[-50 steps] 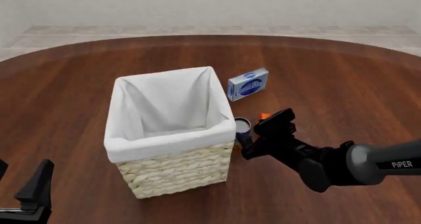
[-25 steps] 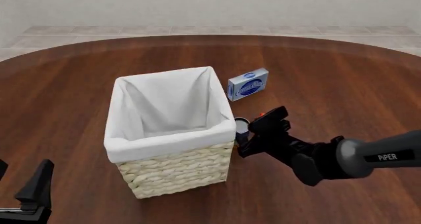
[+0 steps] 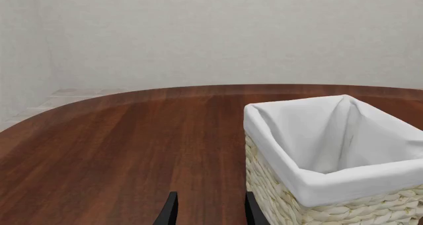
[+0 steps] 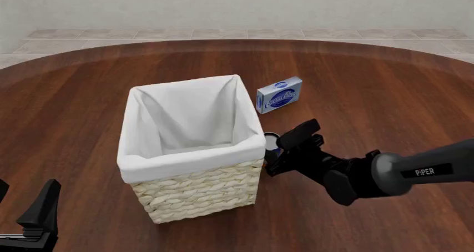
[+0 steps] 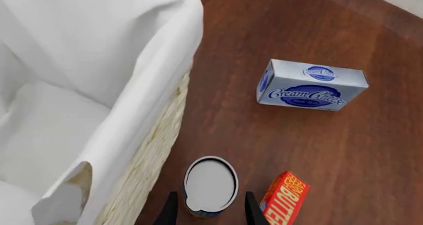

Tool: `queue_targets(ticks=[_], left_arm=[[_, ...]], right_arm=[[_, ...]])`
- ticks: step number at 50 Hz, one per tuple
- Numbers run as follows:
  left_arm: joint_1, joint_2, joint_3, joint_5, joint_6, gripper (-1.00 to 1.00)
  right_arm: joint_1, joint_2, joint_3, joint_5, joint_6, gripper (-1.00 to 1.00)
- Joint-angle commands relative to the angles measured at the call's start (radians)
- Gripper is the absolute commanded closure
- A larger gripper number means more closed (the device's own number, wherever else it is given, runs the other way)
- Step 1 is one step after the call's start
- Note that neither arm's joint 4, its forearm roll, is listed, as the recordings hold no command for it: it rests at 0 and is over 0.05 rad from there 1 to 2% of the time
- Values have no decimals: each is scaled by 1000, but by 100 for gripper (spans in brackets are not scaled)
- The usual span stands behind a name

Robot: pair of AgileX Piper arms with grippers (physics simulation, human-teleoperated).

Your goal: Pick up the alphabet soup and put it in the basket.

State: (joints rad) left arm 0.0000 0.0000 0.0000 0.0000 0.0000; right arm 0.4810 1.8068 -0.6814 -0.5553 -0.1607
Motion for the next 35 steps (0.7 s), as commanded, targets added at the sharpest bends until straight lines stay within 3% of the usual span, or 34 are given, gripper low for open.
queue_targets(ticks=[1, 35], left_arm=[[0, 0, 0, 0, 0, -100], [0, 0, 0, 0, 0, -100]], right_arm=[[-5, 25, -21, 2, -3, -100], [2, 81, -60, -2, 6, -100]])
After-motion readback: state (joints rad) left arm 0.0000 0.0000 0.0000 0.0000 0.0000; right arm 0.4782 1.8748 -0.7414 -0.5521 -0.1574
